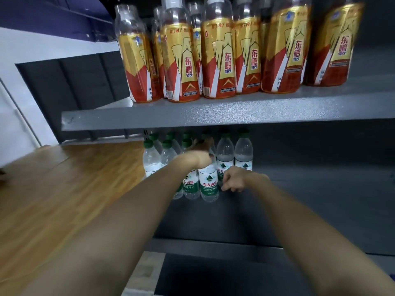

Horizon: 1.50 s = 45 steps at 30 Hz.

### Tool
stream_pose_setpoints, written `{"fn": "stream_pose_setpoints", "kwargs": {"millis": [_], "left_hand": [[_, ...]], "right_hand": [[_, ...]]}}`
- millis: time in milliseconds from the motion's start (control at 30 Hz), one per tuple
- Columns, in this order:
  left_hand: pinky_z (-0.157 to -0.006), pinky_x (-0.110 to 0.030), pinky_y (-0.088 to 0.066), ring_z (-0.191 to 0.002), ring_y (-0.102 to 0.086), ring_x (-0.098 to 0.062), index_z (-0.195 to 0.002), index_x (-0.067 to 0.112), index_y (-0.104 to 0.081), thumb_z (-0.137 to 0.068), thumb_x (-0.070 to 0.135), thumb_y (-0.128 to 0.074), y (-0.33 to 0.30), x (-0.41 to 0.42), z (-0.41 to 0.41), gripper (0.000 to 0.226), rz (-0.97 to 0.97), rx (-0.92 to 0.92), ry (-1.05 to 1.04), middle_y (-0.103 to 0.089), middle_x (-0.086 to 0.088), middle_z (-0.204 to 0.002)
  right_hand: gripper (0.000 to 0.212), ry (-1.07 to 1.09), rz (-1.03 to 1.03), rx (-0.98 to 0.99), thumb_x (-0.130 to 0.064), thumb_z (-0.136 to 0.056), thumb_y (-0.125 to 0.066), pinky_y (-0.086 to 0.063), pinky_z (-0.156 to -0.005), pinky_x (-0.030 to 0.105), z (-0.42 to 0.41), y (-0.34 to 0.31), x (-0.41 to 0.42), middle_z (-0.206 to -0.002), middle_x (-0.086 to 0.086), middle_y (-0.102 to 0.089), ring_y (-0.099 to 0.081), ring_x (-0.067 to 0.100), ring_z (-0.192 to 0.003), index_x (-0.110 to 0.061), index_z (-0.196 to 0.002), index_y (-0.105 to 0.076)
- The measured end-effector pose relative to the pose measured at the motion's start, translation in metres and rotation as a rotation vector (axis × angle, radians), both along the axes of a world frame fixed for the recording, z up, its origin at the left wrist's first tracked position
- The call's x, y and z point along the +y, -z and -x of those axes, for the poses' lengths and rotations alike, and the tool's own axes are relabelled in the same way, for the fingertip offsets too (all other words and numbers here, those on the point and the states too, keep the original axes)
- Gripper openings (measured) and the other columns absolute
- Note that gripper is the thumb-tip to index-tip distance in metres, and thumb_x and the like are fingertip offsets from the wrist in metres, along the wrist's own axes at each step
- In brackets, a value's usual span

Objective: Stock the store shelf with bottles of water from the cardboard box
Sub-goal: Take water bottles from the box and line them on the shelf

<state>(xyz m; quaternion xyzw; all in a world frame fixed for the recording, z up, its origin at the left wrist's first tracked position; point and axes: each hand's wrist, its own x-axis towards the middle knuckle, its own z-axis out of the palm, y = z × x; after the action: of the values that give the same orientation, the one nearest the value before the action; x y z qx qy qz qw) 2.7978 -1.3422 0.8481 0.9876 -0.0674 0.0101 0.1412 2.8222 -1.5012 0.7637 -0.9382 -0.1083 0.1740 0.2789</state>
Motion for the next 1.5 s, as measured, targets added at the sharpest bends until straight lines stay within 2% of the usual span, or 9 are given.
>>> {"fn": "stream_pose_setpoints", "kwargs": {"millis": [133, 233, 600, 867, 1000, 1133, 1200, 1333, 1500], "left_hand": [[-0.088, -0.046, -0.055, -0.113, -0.055, -0.031, -0.127, 0.03, -0.044, -0.078, 0.032, -0.079, 0.01, -0.008, -0.004, 0.06, 0.021, -0.113, -0.111, -0.026, -0.009, -0.14], [-0.075, -0.044, -0.06, -0.106, -0.059, -0.034, -0.129, 0.026, -0.045, -0.072, 0.014, -0.084, 0.018, -0.008, -0.002, 0.07, 0.043, -0.198, -0.126, -0.032, -0.011, -0.136], [-0.091, -0.039, -0.051, -0.111, -0.058, -0.034, -0.13, 0.023, -0.047, -0.072, 0.009, -0.084, 0.013, -0.002, -0.005, 0.071, 0.017, -0.178, -0.007, -0.035, -0.011, -0.138], [-0.07, -0.029, -0.046, -0.102, -0.058, -0.031, -0.143, 0.028, -0.034, -0.081, -0.002, -0.072, 0.012, 0.002, 0.003, 0.079, -0.092, -0.165, 0.049, -0.025, -0.014, -0.14], [-0.078, -0.036, -0.056, -0.11, -0.061, -0.034, -0.147, 0.031, -0.029, -0.082, -0.008, -0.064, 0.014, -0.001, 0.003, 0.083, -0.063, -0.132, 0.03, -0.019, -0.017, -0.144], [-0.099, -0.039, -0.049, -0.13, -0.042, -0.041, -0.149, 0.033, -0.027, -0.085, 0.006, -0.068, 0.022, -0.004, 0.005, 0.08, -0.034, -0.167, -0.025, -0.013, -0.019, -0.148], [-0.092, -0.036, -0.05, -0.124, -0.047, -0.04, -0.151, 0.034, -0.026, -0.085, 0.001, -0.063, 0.028, -0.003, 0.012, 0.082, -0.022, -0.201, -0.027, -0.013, -0.018, -0.148], [-0.078, -0.038, -0.052, -0.104, -0.06, -0.037, -0.142, 0.025, -0.042, -0.087, -0.002, -0.052, 0.036, 0.008, 0.03, 0.062, -0.005, -0.236, 0.01, -0.043, -0.017, -0.13], [-0.08, -0.041, -0.052, -0.104, -0.058, -0.032, -0.135, 0.018, -0.046, -0.091, 0.005, -0.051, 0.045, 0.03, 0.058, 0.046, -0.029, -0.216, 0.098, -0.045, -0.012, -0.131]], "right_hand": [[0.025, -0.015, 0.033, 0.007, -0.024, -0.084, -0.071, -0.051, -0.058, 0.026, -0.004, -0.001, -0.001, -0.093, 0.015, -0.072, -0.068, 0.024, -0.084, -0.007, -0.103, -0.067], [0.028, -0.01, 0.034, 0.012, -0.025, -0.084, -0.071, -0.052, -0.061, 0.028, -0.007, 0.001, -0.001, -0.098, 0.015, -0.072, -0.071, 0.026, -0.092, -0.007, -0.105, -0.066], [0.024, -0.036, 0.051, 0.008, -0.023, -0.087, -0.07, -0.053, -0.064, 0.027, -0.013, 0.008, 0.002, -0.101, 0.013, -0.071, -0.067, 0.018, -0.082, -0.008, -0.105, -0.065], [0.024, -0.04, 0.068, 0.001, -0.024, -0.086, -0.07, -0.058, -0.078, 0.036, -0.007, 0.004, 0.01, -0.1, 0.016, -0.072, -0.071, 0.026, -0.095, -0.007, -0.103, -0.067], [0.025, -0.024, 0.063, 0.001, -0.024, -0.085, -0.069, -0.056, -0.069, 0.031, 0.0, -0.001, 0.013, -0.101, 0.018, -0.072, -0.069, 0.023, -0.089, -0.005, -0.103, -0.068], [0.022, -0.005, 0.103, -0.017, -0.025, -0.088, -0.067, -0.046, -0.05, 0.018, 0.011, -0.013, 0.015, -0.088, 0.011, -0.069, -0.067, 0.02, -0.075, -0.009, -0.103, -0.068], [0.021, 0.016, 0.127, -0.025, -0.026, -0.089, -0.067, -0.041, -0.045, 0.016, 0.018, -0.017, 0.016, -0.087, 0.008, -0.069, -0.06, 0.016, -0.064, -0.011, -0.103, -0.067], [0.017, 0.051, 0.081, -0.021, -0.025, -0.085, -0.07, -0.056, -0.065, 0.029, 0.029, -0.016, 0.019, -0.098, 0.013, -0.073, -0.071, 0.026, -0.093, -0.013, -0.096, -0.067], [0.013, 0.085, 0.018, -0.027, -0.021, -0.082, -0.074, -0.059, -0.077, 0.037, 0.055, -0.013, 0.034, -0.098, 0.014, -0.073, -0.071, 0.028, -0.097, -0.017, -0.089, -0.064]]}}
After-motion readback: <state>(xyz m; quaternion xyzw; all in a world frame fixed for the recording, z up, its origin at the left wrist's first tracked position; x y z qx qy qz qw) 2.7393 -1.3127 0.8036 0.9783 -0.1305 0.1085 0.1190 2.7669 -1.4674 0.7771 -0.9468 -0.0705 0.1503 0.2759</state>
